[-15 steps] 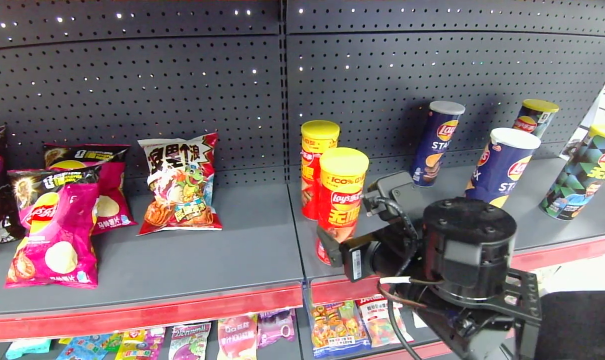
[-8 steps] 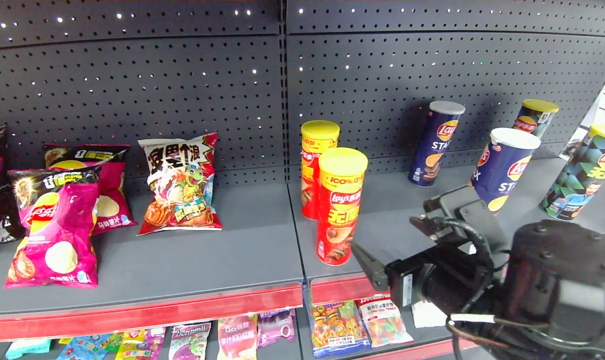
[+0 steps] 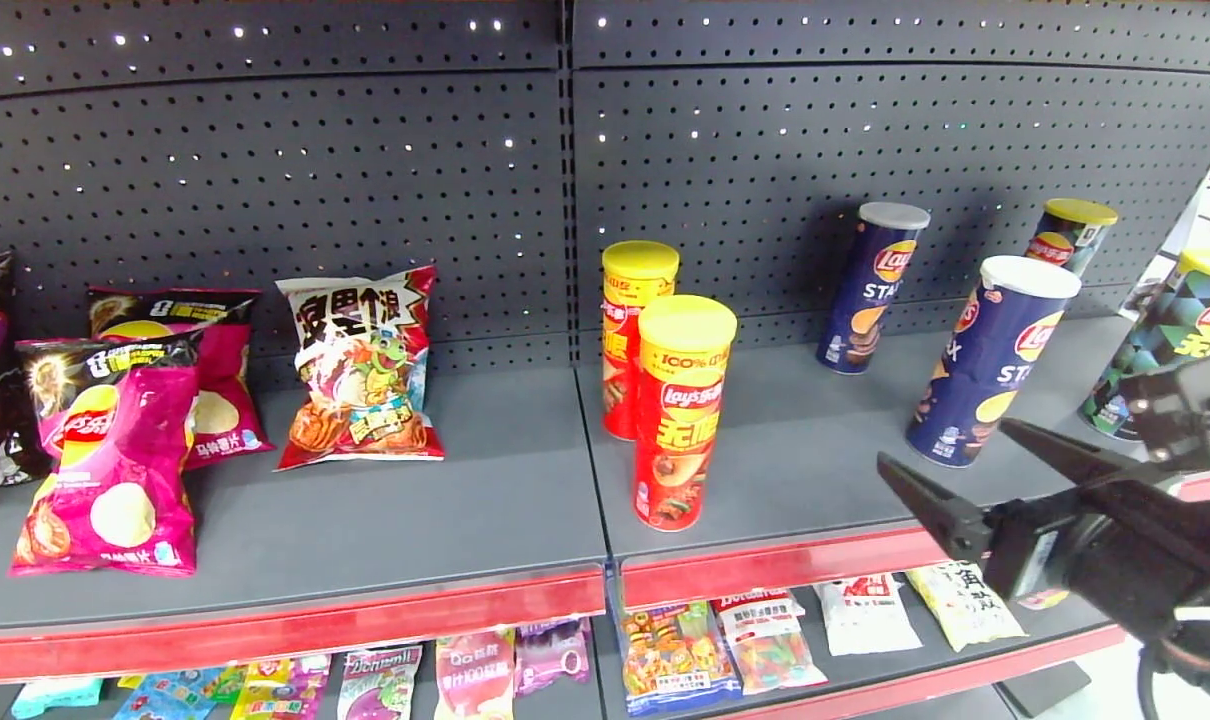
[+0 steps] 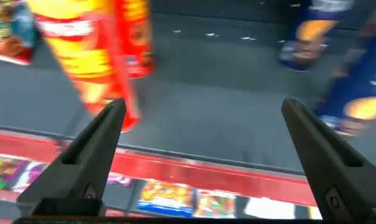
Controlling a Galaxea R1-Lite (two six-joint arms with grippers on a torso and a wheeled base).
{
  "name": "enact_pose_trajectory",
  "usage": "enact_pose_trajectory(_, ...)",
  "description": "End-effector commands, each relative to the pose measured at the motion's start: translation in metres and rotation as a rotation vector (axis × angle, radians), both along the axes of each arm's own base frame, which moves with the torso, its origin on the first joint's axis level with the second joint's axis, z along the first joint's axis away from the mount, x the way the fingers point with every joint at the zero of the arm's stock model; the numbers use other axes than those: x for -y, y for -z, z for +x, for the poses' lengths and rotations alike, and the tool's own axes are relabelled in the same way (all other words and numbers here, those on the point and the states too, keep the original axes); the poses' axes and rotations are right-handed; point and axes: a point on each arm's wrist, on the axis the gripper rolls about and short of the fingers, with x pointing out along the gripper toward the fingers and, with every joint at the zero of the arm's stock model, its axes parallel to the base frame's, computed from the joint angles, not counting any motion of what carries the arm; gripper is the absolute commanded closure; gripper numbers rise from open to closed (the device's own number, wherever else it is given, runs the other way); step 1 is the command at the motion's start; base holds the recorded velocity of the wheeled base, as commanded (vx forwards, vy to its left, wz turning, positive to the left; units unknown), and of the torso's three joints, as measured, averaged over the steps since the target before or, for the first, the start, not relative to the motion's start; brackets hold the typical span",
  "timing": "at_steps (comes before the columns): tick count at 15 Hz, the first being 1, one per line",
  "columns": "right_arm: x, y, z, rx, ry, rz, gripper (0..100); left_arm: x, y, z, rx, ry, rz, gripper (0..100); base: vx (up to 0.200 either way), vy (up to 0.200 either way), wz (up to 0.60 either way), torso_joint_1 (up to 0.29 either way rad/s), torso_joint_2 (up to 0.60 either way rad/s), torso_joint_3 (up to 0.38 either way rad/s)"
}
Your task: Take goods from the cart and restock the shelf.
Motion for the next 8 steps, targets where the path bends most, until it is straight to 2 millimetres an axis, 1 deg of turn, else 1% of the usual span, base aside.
enact_pose_trajectory(1, 0.055, -0.005, -0.026, 0.068, 0.045, -0.022, 0, 0.0, 0.0, 0.0, -0.002, -0.001, -0.001, 0, 0.0, 0.0, 0.0, 0.0, 0.0, 0.0)
enact_pose_trajectory(2, 0.066, -0.004, -0.039, 0.07, 0.028, -0.039, 0, 0.0, 0.0, 0.0, -0.002, -0.001, -0.001, 0, 0.0, 0.0, 0.0, 0.0, 0.0, 0.0)
enact_pose_trajectory(3, 0.074, -0.002, -0.056, 0.063, 0.014, -0.058, 0, 0.0, 0.0, 0.0, -0.002, -0.001, -0.001, 0, 0.0, 0.0, 0.0, 0.0, 0.0, 0.0)
enact_pose_trajectory(6, 0.089, 0.015, -0.107, 0.017, -0.001, -0.101, 0, 0.0, 0.0, 0.0, 0.0, -0.001, -0.001, 0, 0.0, 0.0, 0.0, 0.0, 0.0, 0.0)
enact_pose_trajectory(7, 0.091, 0.018, -0.113, 0.018, -0.002, -0.1, 0, 0.0, 0.0, 0.0, -0.003, -0.001, -0.001, 0, 0.0, 0.0, 0.0, 0.0, 0.0, 0.0)
enact_pose_trajectory(8, 0.094, 0.026, -0.124, 0.021, 0.001, -0.098, 0, 0.0, 0.0, 0.0, -0.003, -0.001, -0.001, 0, 0.0, 0.0, 0.0, 0.0, 0.0, 0.0)
